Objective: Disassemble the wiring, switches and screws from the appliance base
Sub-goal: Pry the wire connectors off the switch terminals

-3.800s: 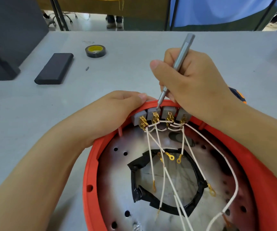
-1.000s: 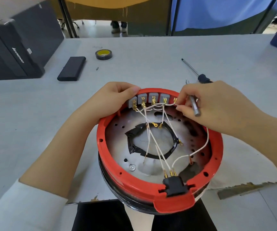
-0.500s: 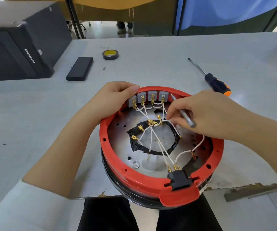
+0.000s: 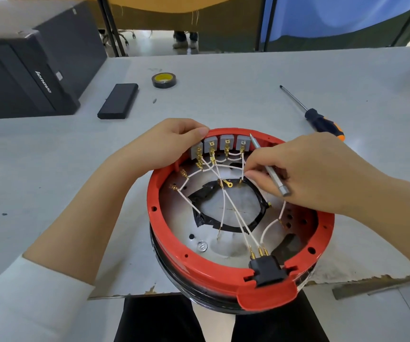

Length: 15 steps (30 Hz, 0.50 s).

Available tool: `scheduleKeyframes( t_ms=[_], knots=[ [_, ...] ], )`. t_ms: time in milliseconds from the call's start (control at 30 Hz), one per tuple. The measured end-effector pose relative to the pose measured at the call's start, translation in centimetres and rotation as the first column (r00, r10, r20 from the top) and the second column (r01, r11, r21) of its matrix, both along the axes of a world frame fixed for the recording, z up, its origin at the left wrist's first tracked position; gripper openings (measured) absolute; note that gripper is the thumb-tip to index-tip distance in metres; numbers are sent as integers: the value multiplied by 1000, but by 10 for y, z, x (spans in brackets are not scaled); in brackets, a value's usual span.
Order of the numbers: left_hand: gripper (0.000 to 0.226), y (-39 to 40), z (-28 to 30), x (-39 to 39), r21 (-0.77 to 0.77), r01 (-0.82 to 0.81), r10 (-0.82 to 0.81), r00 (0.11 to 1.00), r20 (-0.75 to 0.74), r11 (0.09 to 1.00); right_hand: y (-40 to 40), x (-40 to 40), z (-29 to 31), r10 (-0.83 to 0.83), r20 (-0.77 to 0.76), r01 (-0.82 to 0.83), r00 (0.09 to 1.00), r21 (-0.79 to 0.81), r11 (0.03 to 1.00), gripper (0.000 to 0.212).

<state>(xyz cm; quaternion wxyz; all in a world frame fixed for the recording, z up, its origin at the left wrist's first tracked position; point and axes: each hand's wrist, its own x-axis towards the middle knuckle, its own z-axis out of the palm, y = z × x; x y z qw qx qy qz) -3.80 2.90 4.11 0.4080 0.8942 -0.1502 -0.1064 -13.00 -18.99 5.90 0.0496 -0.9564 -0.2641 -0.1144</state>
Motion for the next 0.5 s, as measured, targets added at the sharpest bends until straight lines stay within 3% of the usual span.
scheduleKeyframes(
  t_ms=[133,267,400,500],
  knots=[
    [29,-6,6,1,39,42,-43,999,33,998,4,1,-5,103,32,-102,994,-24,994,16],
    [28,-16,6,1,87,101,-110,988,104,991,-1,8,-4,0,106,-11,994,103,995,25],
    [28,-18,4,1,79,145,-153,982,108,986,-5,11,-8,-137,192,79,972,283,956,11],
    [26,-18,4,-2,69,120,-126,988,93,990,-8,21,-10,-177,23,142,984,499,855,9]
  ],
)
